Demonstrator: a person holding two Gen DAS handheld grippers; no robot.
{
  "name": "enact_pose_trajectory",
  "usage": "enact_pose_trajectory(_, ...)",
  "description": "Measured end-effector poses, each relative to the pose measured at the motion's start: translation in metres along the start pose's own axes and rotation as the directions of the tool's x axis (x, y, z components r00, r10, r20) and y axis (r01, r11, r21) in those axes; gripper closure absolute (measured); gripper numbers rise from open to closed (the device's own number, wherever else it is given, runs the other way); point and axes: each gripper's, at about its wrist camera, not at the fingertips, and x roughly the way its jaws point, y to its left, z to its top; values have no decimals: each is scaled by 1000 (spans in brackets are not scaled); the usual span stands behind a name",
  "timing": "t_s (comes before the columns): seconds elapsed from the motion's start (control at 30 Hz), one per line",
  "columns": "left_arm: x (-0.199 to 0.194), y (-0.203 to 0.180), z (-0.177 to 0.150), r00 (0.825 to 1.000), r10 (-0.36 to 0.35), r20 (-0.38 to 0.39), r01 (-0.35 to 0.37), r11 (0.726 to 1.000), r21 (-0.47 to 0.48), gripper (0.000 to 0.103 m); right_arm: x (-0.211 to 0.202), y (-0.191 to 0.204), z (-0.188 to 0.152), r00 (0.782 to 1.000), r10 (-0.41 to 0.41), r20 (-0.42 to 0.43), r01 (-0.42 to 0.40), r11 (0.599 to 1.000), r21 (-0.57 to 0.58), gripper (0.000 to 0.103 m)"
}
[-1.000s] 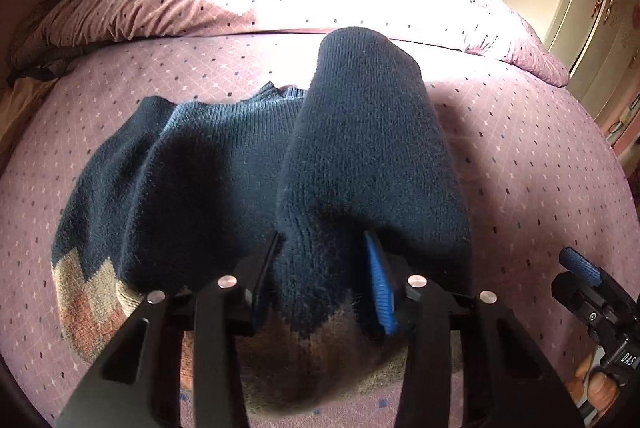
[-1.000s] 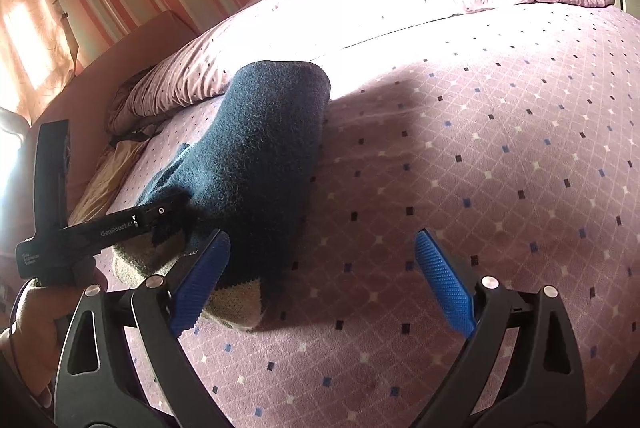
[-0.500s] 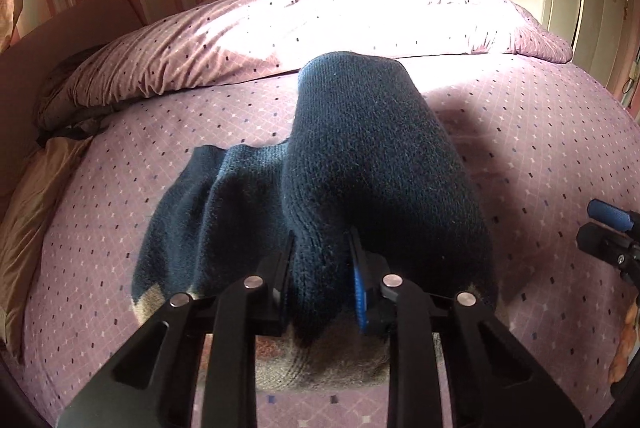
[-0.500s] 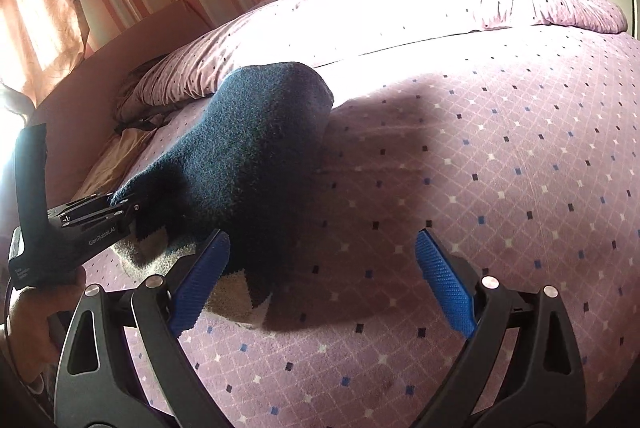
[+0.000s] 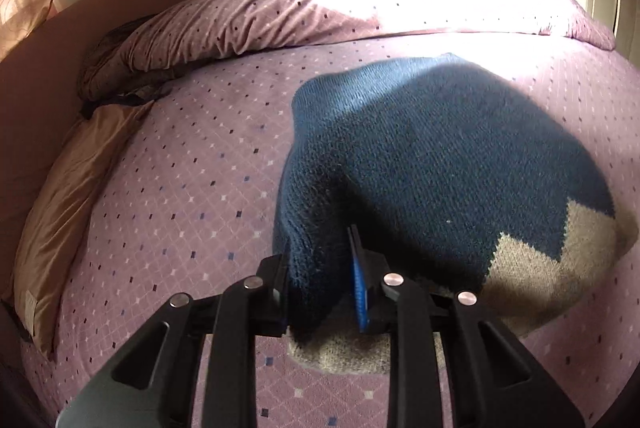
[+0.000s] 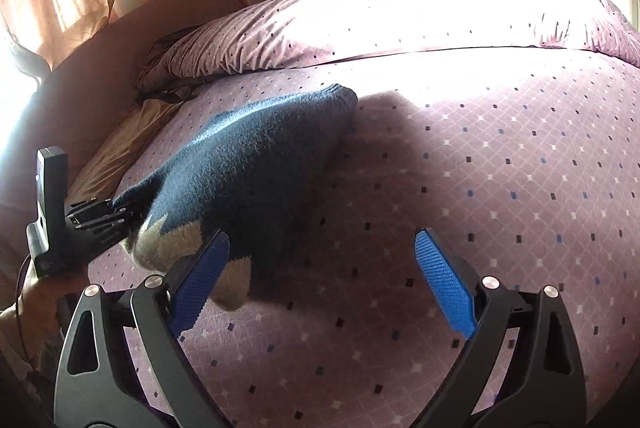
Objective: Fold small clothes
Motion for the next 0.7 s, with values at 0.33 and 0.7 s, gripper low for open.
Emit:
enact_pose_trajectory(0.33, 0, 2, -18, 998, -44, 48, 49, 993, -103, 58, 54, 41, -6, 984, -161, -73, 155, 985, -81, 3)
enact_pose_trajectory(0.7, 11, 18, -29, 999, 1, 42, 7, 984, -178, 1, 88, 51, -32, 933, -341, -117, 294, 908, -299, 3)
